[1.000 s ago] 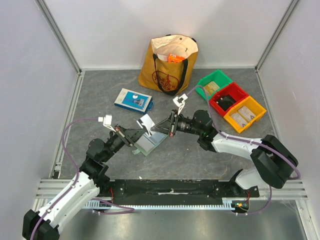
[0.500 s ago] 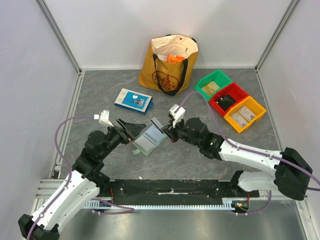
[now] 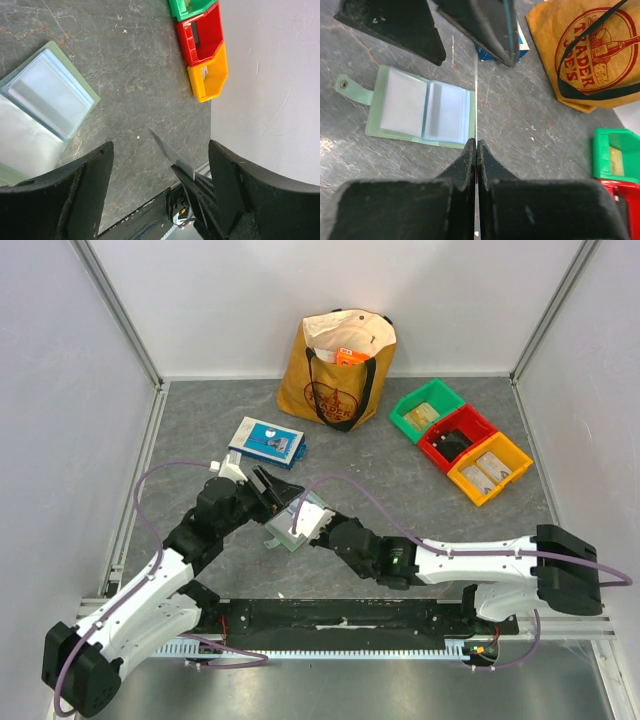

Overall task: Take the credit cards out of the card holder
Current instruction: Place the credit card in the storage box.

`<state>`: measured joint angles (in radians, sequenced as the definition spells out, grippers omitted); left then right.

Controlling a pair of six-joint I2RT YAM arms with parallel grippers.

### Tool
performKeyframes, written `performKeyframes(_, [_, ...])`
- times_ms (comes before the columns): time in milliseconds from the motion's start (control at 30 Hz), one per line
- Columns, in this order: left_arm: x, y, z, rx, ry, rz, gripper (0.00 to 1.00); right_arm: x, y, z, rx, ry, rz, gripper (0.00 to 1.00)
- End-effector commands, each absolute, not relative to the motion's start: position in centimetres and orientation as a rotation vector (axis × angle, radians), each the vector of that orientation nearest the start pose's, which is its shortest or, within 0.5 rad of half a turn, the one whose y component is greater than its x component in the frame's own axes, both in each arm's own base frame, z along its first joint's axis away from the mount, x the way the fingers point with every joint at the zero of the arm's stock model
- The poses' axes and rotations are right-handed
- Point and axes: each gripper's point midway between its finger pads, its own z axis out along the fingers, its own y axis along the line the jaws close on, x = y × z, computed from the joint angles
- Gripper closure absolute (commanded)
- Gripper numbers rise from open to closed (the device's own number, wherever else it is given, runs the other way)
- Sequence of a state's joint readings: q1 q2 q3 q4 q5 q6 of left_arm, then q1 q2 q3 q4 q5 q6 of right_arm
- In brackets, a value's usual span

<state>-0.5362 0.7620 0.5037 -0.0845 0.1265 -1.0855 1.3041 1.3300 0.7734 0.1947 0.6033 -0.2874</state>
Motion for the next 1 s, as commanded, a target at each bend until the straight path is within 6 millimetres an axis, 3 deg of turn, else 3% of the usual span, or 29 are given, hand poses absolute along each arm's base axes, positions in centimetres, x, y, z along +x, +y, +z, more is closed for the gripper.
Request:
performKeyframes(0, [23.6, -22.0, 21.6, -0.472, 2.010, -1.277, 0.20, 21.4, 33.9, 20.0, -0.994, 1.493, -0.058, 1.00])
performKeyframes(167, [23.2, -22.6, 20.6, -0.458, 2.058, -1.300, 0.35, 20.7, 34.8, 19.8, -1.020, 1.458, -0.124, 1.00])
performKeyframes(333, [22.9, -22.8, 19.9, -0.453, 2.082, -1.305, 0.60, 20.5, 35.3, 19.4, -1.033, 1.441, -0.173, 1.00])
performKeyframes(467, [22.9, -22.4, 19.4, -0.476, 2.075, -1.291, 0.94, 20.2, 35.6, 19.2, -1.021, 1.444, -0.147, 1.00])
performKeyframes(500, [23.1, -22.3, 19.9, -0.475, 2.036, -1.300, 0.98, 20.1, 35.6, 19.1, -1.014, 1.450, -0.128, 1.00])
performKeyframes(633, [23.3, -21.2, 19.9, -0.489, 1.955, -1.276, 0.98, 20.4, 35.5, 19.5, -0.956, 1.514, 0.033, 0.79])
performKeyframes(767, [23.2, -20.3, 19.7, -0.504, 1.882, -1.283, 0.98, 20.7, 35.1, 20.8, -0.850, 1.591, 0.341, 0.42])
performKeyframes(867, [23.0, -19.8, 19.3, -0.531, 1.835, -1.299, 0.98, 21.0, 34.4, 22.1, -0.741, 1.632, 0.585, 0.21])
performKeyframes(967, [22.9, -19.4, 19.9, -0.537, 1.762, -1.336, 0.98, 21.3, 33.2, 23.2, -0.547, 1.663, 0.817, 0.11])
